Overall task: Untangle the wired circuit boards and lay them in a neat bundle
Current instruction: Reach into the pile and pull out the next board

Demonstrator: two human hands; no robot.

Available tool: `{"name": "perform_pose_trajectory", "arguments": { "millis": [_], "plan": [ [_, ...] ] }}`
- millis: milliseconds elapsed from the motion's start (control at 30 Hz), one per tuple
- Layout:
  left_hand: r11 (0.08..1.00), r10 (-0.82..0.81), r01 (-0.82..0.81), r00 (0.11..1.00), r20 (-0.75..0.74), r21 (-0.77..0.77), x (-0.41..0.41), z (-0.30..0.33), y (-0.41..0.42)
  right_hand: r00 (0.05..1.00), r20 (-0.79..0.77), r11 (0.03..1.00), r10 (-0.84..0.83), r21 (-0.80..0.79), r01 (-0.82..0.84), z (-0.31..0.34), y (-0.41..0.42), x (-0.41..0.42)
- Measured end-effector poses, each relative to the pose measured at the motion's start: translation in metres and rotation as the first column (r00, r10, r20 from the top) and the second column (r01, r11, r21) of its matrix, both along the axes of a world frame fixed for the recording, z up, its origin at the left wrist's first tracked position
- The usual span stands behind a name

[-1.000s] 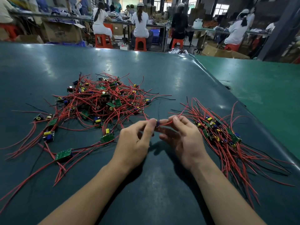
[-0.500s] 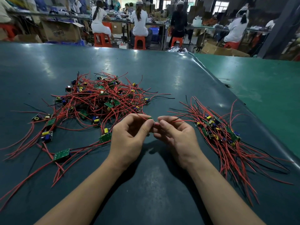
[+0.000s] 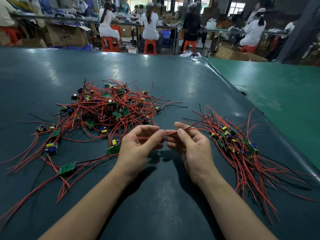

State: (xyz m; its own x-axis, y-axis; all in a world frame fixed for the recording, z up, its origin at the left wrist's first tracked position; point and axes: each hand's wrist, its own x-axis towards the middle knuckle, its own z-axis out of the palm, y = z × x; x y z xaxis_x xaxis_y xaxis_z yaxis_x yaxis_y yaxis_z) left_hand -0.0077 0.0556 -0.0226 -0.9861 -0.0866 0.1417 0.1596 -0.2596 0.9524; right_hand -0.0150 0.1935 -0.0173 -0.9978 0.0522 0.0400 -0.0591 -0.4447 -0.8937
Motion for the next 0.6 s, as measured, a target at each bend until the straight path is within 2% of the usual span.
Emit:
{"name": "perform_pose_trajectory", "arguments": {
  "millis": [100,233,300,367,500,600],
  "plan": [
    [0.987,-0.021,0.013,0.999,-0.05,-0.157,0.0033,-0.0003,0.0004,1.0,0.013,0.999,0.0,0.036,-0.001,0.0001,-0.0001,0.0007],
    [0.995,-0.021,0.016,0.999,-0.045,-0.096,0.0048,0.0022,0.0002,1.0,0.001,0.984,-0.022,0.176,0.021,-0.0025,-0.001,0.0023],
    [0.989,-0.034,0.027,0.998,-0.043,-0.147,0.0053,0.0026,0.0006,0.999,-0.01,0.971,-0.046,0.235,0.047,-0.0039,-0.0007,0.0026],
    [0.977,-0.033,0.023,0.999,-0.042,-0.21,0.0056,0.0023,0.0011,0.999,0.005,0.971,-0.041,0.236,0.039,-0.0037,0.0,0.003],
    [0.992,-0.009,0.009,1.0,0.001,-0.127,0.003,0.0018,-0.0004,0.999,0.032,0.973,0.019,0.231,-0.026,-0.0018,0.0026,0.0041],
    [0.99,-0.025,0.026,1.0,0.006,-0.136,0.0034,0.0018,-0.0003,1.0,0.0,0.969,-0.001,0.247,0.001,-0.0009,0.0046,0.0045]
  ]
}}
